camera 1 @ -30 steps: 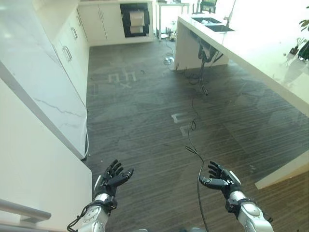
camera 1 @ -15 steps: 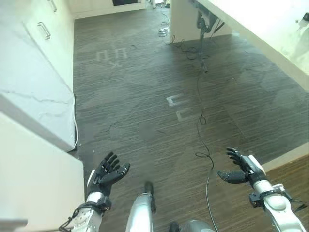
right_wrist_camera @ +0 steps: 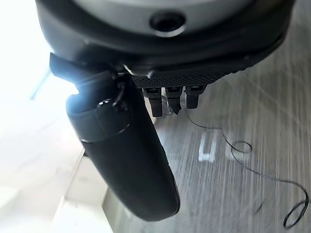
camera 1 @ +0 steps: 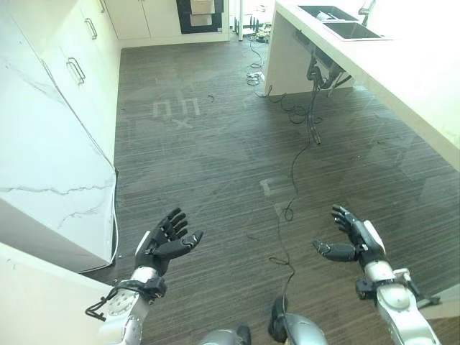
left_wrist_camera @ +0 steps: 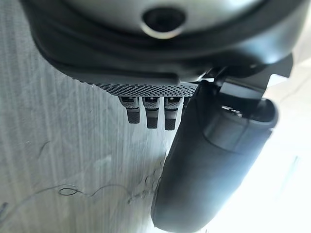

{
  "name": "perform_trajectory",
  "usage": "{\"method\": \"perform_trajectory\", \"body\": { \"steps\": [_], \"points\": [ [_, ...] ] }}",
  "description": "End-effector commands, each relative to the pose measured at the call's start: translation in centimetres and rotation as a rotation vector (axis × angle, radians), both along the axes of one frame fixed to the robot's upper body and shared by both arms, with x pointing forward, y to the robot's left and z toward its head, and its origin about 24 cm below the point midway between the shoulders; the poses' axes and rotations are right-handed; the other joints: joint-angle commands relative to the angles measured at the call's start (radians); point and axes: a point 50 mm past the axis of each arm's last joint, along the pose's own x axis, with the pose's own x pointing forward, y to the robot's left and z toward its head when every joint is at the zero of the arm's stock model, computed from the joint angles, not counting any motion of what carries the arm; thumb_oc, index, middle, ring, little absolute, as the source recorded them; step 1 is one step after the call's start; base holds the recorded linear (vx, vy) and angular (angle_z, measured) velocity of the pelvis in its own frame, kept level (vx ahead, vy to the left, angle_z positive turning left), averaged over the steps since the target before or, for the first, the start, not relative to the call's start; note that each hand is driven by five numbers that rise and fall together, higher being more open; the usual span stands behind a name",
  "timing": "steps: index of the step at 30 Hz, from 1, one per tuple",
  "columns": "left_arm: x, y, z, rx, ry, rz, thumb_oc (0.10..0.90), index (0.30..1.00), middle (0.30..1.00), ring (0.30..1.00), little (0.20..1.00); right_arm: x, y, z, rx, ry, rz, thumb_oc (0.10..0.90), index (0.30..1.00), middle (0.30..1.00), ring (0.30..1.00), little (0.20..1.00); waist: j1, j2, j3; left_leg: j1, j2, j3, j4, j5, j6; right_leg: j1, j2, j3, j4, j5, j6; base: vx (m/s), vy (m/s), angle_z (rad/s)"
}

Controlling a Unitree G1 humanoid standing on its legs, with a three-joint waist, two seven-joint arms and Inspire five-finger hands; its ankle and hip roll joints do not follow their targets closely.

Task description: Place the dishes in the dishwasher.

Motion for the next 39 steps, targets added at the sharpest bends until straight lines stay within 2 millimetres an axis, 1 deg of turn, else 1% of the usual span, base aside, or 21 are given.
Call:
{"method": "perform_trajectory", "body": {
  "steps": [1, 4, 6, 10, 11, 12, 13, 14, 16, 18, 21, 24, 27, 31, 33, 34, 35, 36, 37, 38, 39],
  "points": [
    [1.0, -0.7, 4.1, 0.068, -0.202, -0.099, 0.8, 0.9, 0.9, 0.9, 0.9, 1.7, -1.8, 5.0, 0.081, -0.289, -0.029, 0.8, 0.9, 0.9, 0.9, 0.9, -0.025, -0.014, -0.031, -0.008, 0.029, -0.08, -0.022, -0.012, -0.077, -0.027, -0.013, 0.065, 0.053, 0.107, 0.056, 0.56, -0.178, 0.56],
    [1.6, -1.7, 3.7, 0.086, -0.206, -0.093, 0.8, 0.9, 0.9, 0.9, 0.9, 2.2, -0.8, 4.8, 0.162, -0.291, 0.002, 0.8, 0.9, 0.9, 0.9, 0.9, -0.046, -0.022, -0.065, 0.091, 0.024, -0.067, -0.022, -0.092, -0.059, 0.012, -0.014, 0.065, 0.053, 0.114, 0.056, 0.79, -0.3, 0.57],
    [1.5, -1.9, 3.1, 0.002, -0.173, -0.063, 0.8, 0.9, 0.9, 0.9, 0.9, 2.4, 0.0, 4.8, 0.174, -0.281, 0.03, 0.8, 0.9, 0.9, 0.9, 0.9, -0.049, -0.015, -0.091, 0.145, 0.035, -0.055, -0.022, -0.098, -0.075, 0.049, -0.018, 0.037, 0.053, 0.108, 0.045, 0.56, -0.238, 0.59],
    [0.5, -2.3, 2.2, -0.018, -0.151, -0.019, 0.8, 0.9, 0.9, 0.9, 0.9, 2.2, 1.3, 4.5, 0.183, -0.26, 0.1, 0.8, 0.9, 0.9, 0.9, 0.9, -0.041, -0.009, -0.126, 0.235, 0.057, -0.04, -0.008, 0.152, -0.151, 0.114, 0.008, 0.064, 0.053, 0.048, -0.012, 0.41, -0.214, 0.02],
    [0.2, -2.5, 2.0, -0.001, -0.155, -0.005, 0.8, 0.9, 0.9, 0.9, 0.9, 2.1, 1.7, 4.5, 0.182, -0.255, 0.15, 0.8, 0.9, 0.9, 0.9, 0.9, -0.03, -0.02, -0.117, 0.142, 0.044, -0.056, 0.186, 0.242, -0.188, 0.146, 0.011, 0.093, 0.053, 0.027, -0.036, 0.16, -0.131, -0.39],
    [0.2, -2.5, 2.0, -0.004, -0.156, -0.003, 0.8, 0.9, 0.9, 0.9, 0.9, 2.1, 1.8, 4.6, 0.178, -0.254, 0.16, 0.8, 0.9, 0.9, 0.9, 0.9, -0.029, -0.023, -0.116, 0.114, 0.041, -0.053, 0.23, 0.252, -0.193, 0.15, 0.01, 0.097, 0.053, 0.024, -0.041, 0.38, -0.222, -0.81],
    [0.3, -3.0, 2.0, -0.02, -0.176, -0.032, 0.8, 0.9, 0.9, 0.9, 0.9, 2.7, 2.6, 5.2, 0.15, -0.265, 0.227, 0.8, 0.9, 0.9, 0.9, 0.9, -0.004, -0.026, -0.075, -0.113, 0.122, 0.029, 0.307, 0.225, -0.182, 0.244, 0.021, 0.104, 0.053, -0.036, -0.072, 0.3, -0.123, -0.58],
    [0.4, -3.0, 2.0, -0.022, -0.181, -0.032, 0.8, 0.9, 0.9, 0.9, 0.9, 2.9, 2.7, 5.3, 0.15, -0.266, 0.232, 0.8, 0.9, 0.9, 0.9, 0.9, -0.002, -0.026, -0.071, -0.105, 0.126, 0.04, 0.267, 0.223, -0.18, 0.252, 0.023, 0.107, 0.053, -0.043, -0.071, 0.43, -0.028, -0.43],
    [0.2, -2.8, 2.2, -0.033, -0.196, -0.023, 0.8, 0.9, 0.9, 0.9, 0.9, 3.5, 3.5, 5.5, 0.169, -0.267, 0.265, 0.8, 0.9, 0.9, 0.9, 0.9, 0.002, -0.009, -0.068, -0.042, 0.142, 0.088, -0.022, 0.24, -0.182, 0.268, 0.041, 0.123, 0.053, -0.067, -0.057, 0.29, 0.195, -0.22],
    [-0.1, -2.7, 2.0, -0.034, -0.19, -0.022, 0.8, 0.9, 0.9, 0.9, 0.9, 3.2, 4.3, 5.2, 0.176, -0.256, 0.293, 0.8, 0.9, 0.9, 0.9, 0.9, 0.006, 0.04, -0.08, -0.179, 0.198, 0.006, -0.022, 0.163, -0.203, 0.276, 0.087, 0.13, 0.053, -0.085, -0.046, 0.33, 0.295, -0.54],
    [-0.6, -2.6, 1.8, -0.035, -0.193, -0.024, 0.8, 0.9, 0.9, 0.9, 0.9, 2.5, 4.2, 5.2, 0.173, -0.26, 0.302, 0.8, 0.9, 0.9, 0.9, 0.9, 0.019, 0.057, -0.086, -0.266, 0.232, -0.053, -0.022, 0.223, -0.243, 0.318, 0.109, 0.143, 0.053, -0.123, -0.051, 0.33, 0.237, -0.17],
    [-0.1, -2.6, 2.1, -0.003, -0.209, -0.026, 0.8, 0.9, 0.9, 0.9, 0.9, 3.1, 4.2, 5.8, 0.197, -0.285, 0.313, 0.8, 0.9, 0.9, 0.9, 0.9, 0.03, 0.056, -0.09, -0.292, 0.242, -0.057, -0.022, 0.192, -0.231, 0.367, 0.085, 0.133, 0.053, -0.158, -0.042, 0.36, 0.282, -0.15],
    [1.0, -2.0, 3.3, 0.041, -0.232, -0.05, 0.8, 0.9, 0.9, 0.9, 0.9, 3.1, 4.5, 6.4, 0.276, -0.312, 0.311, 0.8, 0.9, 0.9, 0.9, 0.9, 0.039, 0.043, -0.104, -0.251, 0.196, -0.071, -0.022, 0.148, -0.186, 0.44, 0.027, 0.103, 0.053, -0.145, 0.009, 0.38, 0.287, -0.32],
    [1.5, -2.3, 4.0, 0.087, -0.244, -0.125, 0.8, 0.9, 0.9, 0.9, 0.9, 3.2, 5.7, 6.1, 0.324, -0.326, 0.299, 0.8, 0.9, 0.9, 0.9, 0.9, 0.048, 0.044, -0.12, -0.213, 0.133, -0.101, -0.022, 0.112, -0.125, 0.492, -0.008, 0.037, 0.062, 0.063, 0.04, 0.33, 0.281, 0.1],
    [1.6, -2.6, 4.0, 0.095, -0.243, -0.13, 0.8, 0.9, 0.9, 0.9, 0.9, 3.9, 6.8, 5.9, 0.367, -0.324, 0.319, 0.8, 0.9, 0.9, 0.9, 0.9, 0.06, 0.062, -0.114, -0.171, 0.1, -0.122, -0.022, 0.092, -0.101, 0.404, -0.033, 0.011, 0.317, 0.111, 0.029, 0.37, 0.358, 0.43],
    [1.6, -2.4, 4.1, 0.105, -0.236, -0.116, 0.8, 0.9, 0.9, 0.9, 0.9, 4.3, 7.7, 5.8, 0.373, -0.312, 0.349, 0.8, 0.9, 0.9, 0.9, 0.9, 0.07, 0.054, -0.103, -0.142, 0.09, -0.1, -0.022, 0.085, -0.103, 0.367, 0.028, -0.021, 0.252, 0.039, 0.009, 0.5, 0.15, 0.0],
    [1.5, -2.4, 4.1, 0.124, -0.231, -0.128, 0.8, 0.9, 0.9, 0.9, 0.9, 4.3, 7.2, 5.7, 0.394, -0.307, 0.324, 0.8, 0.9, 0.9, 0.9, 0.9, 0.065, 0.044, -0.1, -0.134, 0.098, -0.081, -0.022, 0.086, -0.117, 0.369, 0.077, -0.077, 0.056, 0.044, 0.003, 0.57, -0.049, -0.47],
    [1.3, -2.3, 4.1, 0.153, -0.232, -0.141, 0.8, 0.9, 0.9, 0.9, 0.9, 4.2, 6.0, 5.5, 0.394, -0.308, 0.289, 0.8, 0.9, 0.9, 0.9, 0.9, 0.057, 0.018, -0.082, -0.097, 0.085, -0.06, -0.022, 0.05, -0.122, 0.288, 0.045, -0.069, 0.053, -0.005, 0.012, 0.37, -0.154, -0.09],
    [1.2, -2.3, 4.1, 0.178, -0.235, -0.149, 0.8, 0.9, 0.9, 0.9, 0.9, 4.0, 5.3, 5.5, 0.387, -0.317, 0.282, 0.8, 0.9, 0.9, 0.9, 0.9, 0.046, 0.007, -0.07, -0.087, 0.082, -0.035, -0.022, 0.042, -0.115, 0.22, 0.02, -0.071, 0.053, 0.016, 0.011, 0.39, -0.2, -0.12],
    [1.0, -2.3, 4.2, 0.194, -0.237, -0.155, 0.8, 0.9, 0.9, 0.9, 0.9, 3.7, 4.6, 5.7, 0.395, -0.326, 0.276, 0.8, 0.9, 0.9, 0.9, 0.9, 0.024, -0.006, -0.059, -0.044, 0.067, -0.02, -0.022, -0.004, -0.106, 0.108, -0.026, -0.039, 0.053, 0.089, 0.048, 0.44, -0.241, 0.09],
    [1.1, -2.3, 4.3, 0.2, -0.241, -0.155, 0.8, 0.9, 0.9, 0.9, 0.9, 3.5, 4.4, 5.7, 0.412, -0.332, 0.269, 0.8, 0.9, 0.9, 0.9, 0.9, 0.007, -0.001, -0.053, -0.01, 0.067, -0.033, -0.022, -0.035, -0.103, 0.027, -0.048, -0.004, 0.053, 0.085, 0.066, 0.5, -0.287, -0.01]
  ]
}}
